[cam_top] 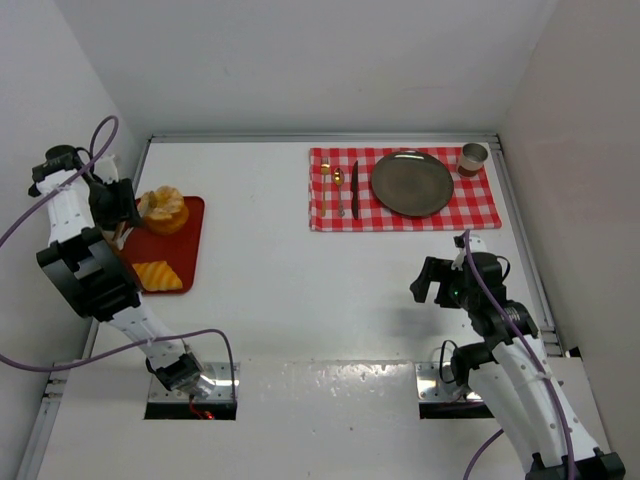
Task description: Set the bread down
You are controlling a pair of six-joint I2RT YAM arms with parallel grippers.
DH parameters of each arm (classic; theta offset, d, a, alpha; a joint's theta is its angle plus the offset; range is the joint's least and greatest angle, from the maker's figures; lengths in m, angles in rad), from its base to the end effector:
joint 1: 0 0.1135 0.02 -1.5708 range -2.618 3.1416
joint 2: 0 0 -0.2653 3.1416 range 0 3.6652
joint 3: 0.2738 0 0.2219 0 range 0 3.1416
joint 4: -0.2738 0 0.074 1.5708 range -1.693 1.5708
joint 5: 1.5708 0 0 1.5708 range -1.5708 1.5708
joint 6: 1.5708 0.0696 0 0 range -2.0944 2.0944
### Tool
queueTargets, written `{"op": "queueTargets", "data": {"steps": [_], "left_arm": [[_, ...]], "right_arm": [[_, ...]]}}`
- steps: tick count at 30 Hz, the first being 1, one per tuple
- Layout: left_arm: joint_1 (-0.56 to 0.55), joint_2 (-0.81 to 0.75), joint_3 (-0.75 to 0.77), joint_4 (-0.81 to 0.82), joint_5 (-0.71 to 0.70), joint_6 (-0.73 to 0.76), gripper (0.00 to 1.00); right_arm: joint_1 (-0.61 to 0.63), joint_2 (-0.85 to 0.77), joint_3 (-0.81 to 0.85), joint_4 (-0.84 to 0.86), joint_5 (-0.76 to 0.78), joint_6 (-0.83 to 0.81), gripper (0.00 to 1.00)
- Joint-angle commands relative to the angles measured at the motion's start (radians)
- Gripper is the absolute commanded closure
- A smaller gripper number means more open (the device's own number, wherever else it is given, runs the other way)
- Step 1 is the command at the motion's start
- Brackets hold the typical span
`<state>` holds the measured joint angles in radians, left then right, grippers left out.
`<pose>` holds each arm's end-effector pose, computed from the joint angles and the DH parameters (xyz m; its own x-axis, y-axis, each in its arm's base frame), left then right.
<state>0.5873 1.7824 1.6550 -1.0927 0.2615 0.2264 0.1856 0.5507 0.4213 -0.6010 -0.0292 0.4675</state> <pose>0.2961 0.1755 0.2726 -0.8654 -0.3155 -0.3893 -0.2741 0.9484 -0.1595 0.1180 0.0242 0.1885 -0.6781 0.3310 -0.6562 0.1118 0.9289 0.3531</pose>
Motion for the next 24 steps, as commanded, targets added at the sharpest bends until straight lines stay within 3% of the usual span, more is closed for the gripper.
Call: {"op": "queueTargets", "data": {"steps": [1, 5, 8, 9, 12, 20, 24], "left_arm": [[0.011, 0.031, 0.029, 0.025, 0.005, -0.007, 0.43], [0.011, 0.049, 0.02, 0.025, 0.03, -0.007, 0.46], [0.011, 0.049, -0.003, 0.025, 0.056, -0.007, 0.57], [0.011, 0.049, -0.003, 0.025, 0.056, -0.007, 0.68], [0.011, 0.049, 0.021, 0.025, 0.077, -0.007, 0.86], [0.011, 0.029, 0.212, -0.108, 0.243, 0.019, 1.0], [-0.059, 0.011, 0.281, -0.142, 0.265, 0.044, 1.0]], "right_arm": [[0.002, 0.003, 0.02, 0.017, 0.011, 0.003, 0.01], [0.0, 0.006, 0.022, 0.02, 0.009, 0.003, 0.01], [-0.003, 0.005, 0.022, 0.017, 0.011, 0.003, 0.01], [0.002, 0.008, 0.022, 0.017, 0.011, 0.003, 0.01], [0.0, 0.009, 0.027, 0.018, 0.011, 0.007, 0.01], [0.0, 0.003, 0.034, 0.018, 0.014, 0.014, 0.03], [0.0, 0.018, 0.043, -0.005, 0.053, 0.016, 0.03]]}}
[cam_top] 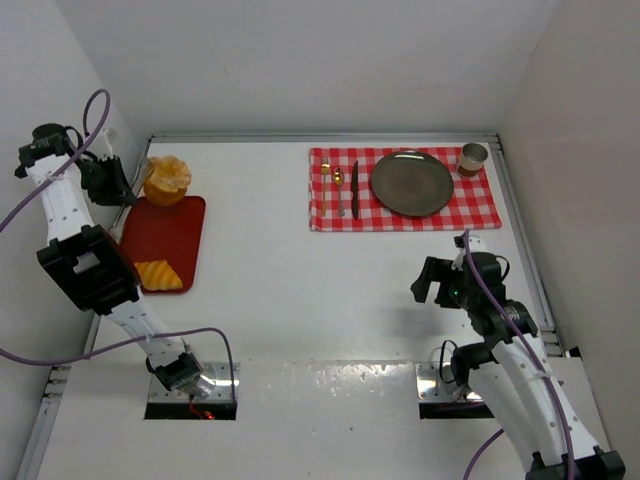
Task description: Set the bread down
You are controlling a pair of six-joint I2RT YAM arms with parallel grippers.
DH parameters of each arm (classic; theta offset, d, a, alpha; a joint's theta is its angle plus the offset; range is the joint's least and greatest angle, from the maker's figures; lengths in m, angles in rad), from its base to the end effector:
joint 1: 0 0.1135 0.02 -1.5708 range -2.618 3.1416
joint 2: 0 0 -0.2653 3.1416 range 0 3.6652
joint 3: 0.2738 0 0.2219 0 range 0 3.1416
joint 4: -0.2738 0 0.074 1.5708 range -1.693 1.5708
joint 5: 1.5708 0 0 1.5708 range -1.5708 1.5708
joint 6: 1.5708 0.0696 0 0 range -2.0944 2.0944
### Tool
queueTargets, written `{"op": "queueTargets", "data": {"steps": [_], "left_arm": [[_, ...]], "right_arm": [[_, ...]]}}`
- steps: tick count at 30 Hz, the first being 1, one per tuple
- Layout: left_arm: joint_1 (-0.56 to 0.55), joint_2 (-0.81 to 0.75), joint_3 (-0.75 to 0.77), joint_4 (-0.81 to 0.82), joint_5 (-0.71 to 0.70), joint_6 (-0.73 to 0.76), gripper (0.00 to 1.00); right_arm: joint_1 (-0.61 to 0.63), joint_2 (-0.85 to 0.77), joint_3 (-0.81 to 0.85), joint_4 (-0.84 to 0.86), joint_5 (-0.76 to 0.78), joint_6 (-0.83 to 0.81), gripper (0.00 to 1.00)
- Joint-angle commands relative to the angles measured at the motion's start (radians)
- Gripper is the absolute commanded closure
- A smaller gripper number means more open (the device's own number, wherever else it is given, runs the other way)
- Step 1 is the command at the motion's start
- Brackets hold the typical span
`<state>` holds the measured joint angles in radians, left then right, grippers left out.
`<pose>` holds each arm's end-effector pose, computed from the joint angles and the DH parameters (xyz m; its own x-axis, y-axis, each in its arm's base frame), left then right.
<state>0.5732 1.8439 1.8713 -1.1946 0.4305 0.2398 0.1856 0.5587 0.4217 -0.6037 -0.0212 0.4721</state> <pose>0.3160 0.1694 0.3086 -0.8349 -0.2820 -0.4727 -0.1614 0.9465 -0.2795 0.1185 0.0237 0.1875 -0.6816 0.3346 -0.6508 0.1236 0.9292 0.3484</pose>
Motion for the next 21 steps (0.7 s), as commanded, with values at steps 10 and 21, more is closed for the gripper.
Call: {"op": "queueTargets", "data": {"steps": [10, 21], "left_arm": [[-0.56, 0.155, 0.497, 0.034, 0.106, 0.02, 1.0], [-0.973, 0.303, 0.368, 0.725, 0.186, -0.333, 1.0]], "right_arm": [[0.0, 0.038, 0.039, -0.134, 0.135, 0.045, 0.03], [0.0, -0.066, 0.068, -0.3, 0.165, 0.106, 0.05]]}}
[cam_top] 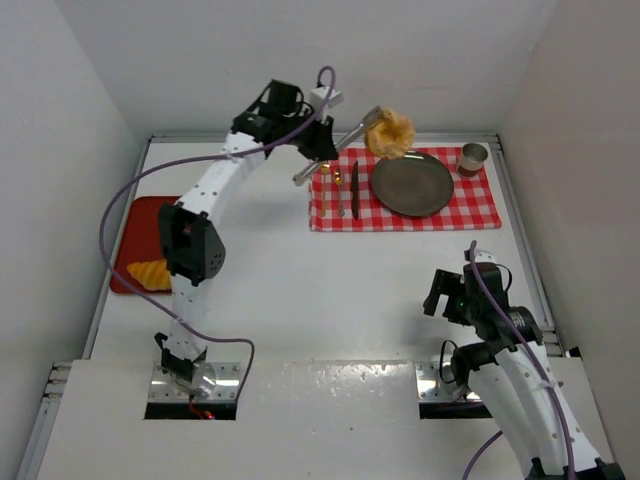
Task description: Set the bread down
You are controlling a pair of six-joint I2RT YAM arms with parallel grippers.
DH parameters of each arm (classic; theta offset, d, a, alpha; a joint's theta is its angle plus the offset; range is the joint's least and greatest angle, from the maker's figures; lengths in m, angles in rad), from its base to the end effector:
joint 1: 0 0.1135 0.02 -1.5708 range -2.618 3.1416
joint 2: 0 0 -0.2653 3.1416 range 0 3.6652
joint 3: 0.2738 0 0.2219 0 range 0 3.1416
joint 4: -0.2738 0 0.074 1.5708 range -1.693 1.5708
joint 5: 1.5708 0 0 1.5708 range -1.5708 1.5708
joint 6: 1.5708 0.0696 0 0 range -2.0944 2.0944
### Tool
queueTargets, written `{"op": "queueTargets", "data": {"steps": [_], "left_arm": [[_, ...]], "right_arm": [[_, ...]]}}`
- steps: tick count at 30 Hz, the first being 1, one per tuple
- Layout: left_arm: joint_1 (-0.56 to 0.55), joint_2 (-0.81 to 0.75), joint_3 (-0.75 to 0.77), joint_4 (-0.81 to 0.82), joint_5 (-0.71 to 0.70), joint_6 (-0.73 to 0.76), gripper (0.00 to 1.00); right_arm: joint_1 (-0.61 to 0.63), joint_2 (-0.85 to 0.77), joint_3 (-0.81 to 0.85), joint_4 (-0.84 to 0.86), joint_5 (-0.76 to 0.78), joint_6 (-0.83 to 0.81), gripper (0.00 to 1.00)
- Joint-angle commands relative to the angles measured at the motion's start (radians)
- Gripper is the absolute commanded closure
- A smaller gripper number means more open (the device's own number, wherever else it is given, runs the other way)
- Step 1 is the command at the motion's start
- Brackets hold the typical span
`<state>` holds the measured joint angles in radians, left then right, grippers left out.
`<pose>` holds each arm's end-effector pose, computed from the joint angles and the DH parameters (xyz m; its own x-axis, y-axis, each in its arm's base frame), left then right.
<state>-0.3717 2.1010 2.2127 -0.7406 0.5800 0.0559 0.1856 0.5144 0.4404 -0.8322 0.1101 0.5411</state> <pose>0.4210 -0.2050 0.3480 -0.5072 0.2479 -0.8254 0.7462 0.6055 -0.2767 0.0946 0.0100 0.1754 -0.7233 0.3851 -0.5732 0.2984 0.9229 0.2435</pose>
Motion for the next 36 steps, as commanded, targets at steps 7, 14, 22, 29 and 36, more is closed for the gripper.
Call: {"op": "queueTargets", "data": {"steps": [7, 14, 22, 29, 36], "left_arm": [[-0.098, 0.247, 0.094, 0.409, -0.021, -0.257, 1.0], [-0.118, 0.344, 0.105, 0.446, -0.019, -0.311, 1.0], [-0.127, 0.376, 0.096, 0.465, 0.0, -0.352, 0.96], [-0.157, 0.41, 0.105, 0.474, 0.034, -0.416, 1.0], [-0.157, 0.41, 0.085, 0.474, 0.001, -0.398, 0.62]], "right_arm": [[0.003, -0.051, 0.087, -0.127, 0.079, 0.016, 0.05], [0.0, -0.007, 0.119, -0.143, 0.092, -0.026, 0.05], [0.0, -0.004, 0.112, -0.128, 0.095, -0.043, 0.05], [0.0, 0.003, 0.124, -0.13, 0.094, -0.055, 0.05], [0.0, -0.016, 0.12, -0.145, 0.094, -0.044, 0.04]]}}
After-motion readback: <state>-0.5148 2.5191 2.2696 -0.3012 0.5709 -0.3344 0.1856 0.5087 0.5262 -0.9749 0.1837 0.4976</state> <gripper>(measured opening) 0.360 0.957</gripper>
